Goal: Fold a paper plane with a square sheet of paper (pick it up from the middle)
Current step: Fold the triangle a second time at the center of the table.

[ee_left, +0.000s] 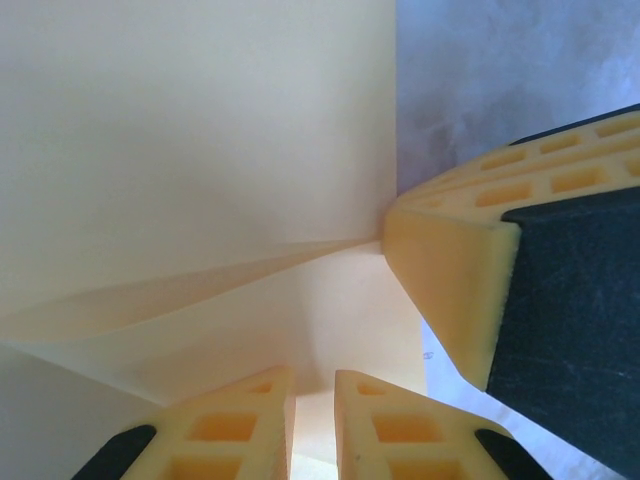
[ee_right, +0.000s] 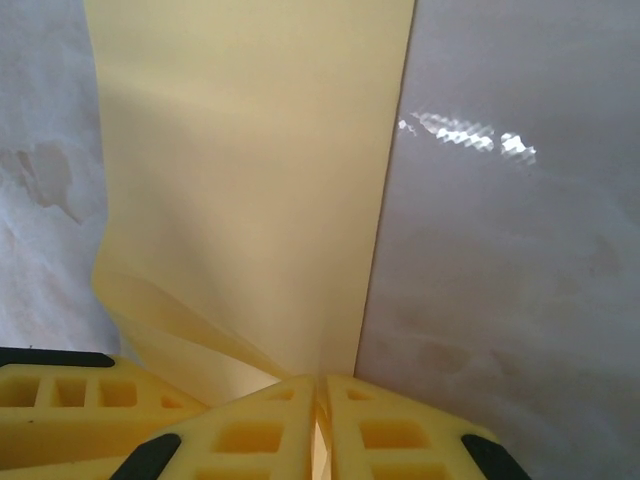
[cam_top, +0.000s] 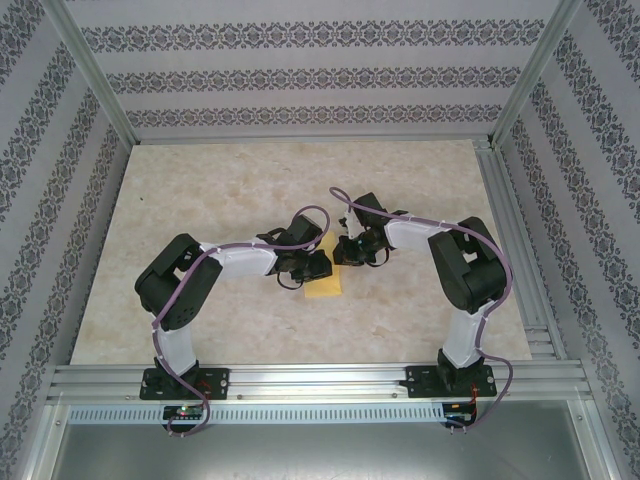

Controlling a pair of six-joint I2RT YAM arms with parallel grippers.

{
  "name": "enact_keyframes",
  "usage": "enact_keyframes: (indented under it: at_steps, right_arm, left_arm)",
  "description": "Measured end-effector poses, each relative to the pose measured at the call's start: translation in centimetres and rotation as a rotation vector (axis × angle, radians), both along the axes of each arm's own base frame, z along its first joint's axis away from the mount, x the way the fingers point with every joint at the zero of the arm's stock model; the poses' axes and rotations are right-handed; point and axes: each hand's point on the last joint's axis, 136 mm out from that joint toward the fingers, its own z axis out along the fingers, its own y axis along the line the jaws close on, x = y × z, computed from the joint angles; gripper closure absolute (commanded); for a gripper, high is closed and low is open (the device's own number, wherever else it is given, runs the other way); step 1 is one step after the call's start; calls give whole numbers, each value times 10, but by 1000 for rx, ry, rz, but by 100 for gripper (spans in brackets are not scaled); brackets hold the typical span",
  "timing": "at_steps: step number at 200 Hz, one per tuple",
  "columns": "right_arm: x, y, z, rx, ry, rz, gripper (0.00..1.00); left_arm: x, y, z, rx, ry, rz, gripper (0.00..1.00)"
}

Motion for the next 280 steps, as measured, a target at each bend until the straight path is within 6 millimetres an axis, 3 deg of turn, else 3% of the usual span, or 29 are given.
enact_keyframes:
  at_steps: [156, 214, 255, 280]
  right_arm:
    - [-1, 2, -2, -2, -6, 19, 93]
    - [3, 4, 2, 4, -16, 19, 92]
    - [6, 9, 5, 10, -27, 24, 90]
    - [8, 9, 6, 9, -31, 21, 80]
  left_arm:
    - [0, 0, 1, -3, -1, -1, 81]
    - [4, 8, -2, 54, -9, 27, 82]
    - [3, 12, -6, 73, -3, 33, 83]
    - [3, 12, -6, 75, -1, 33, 83]
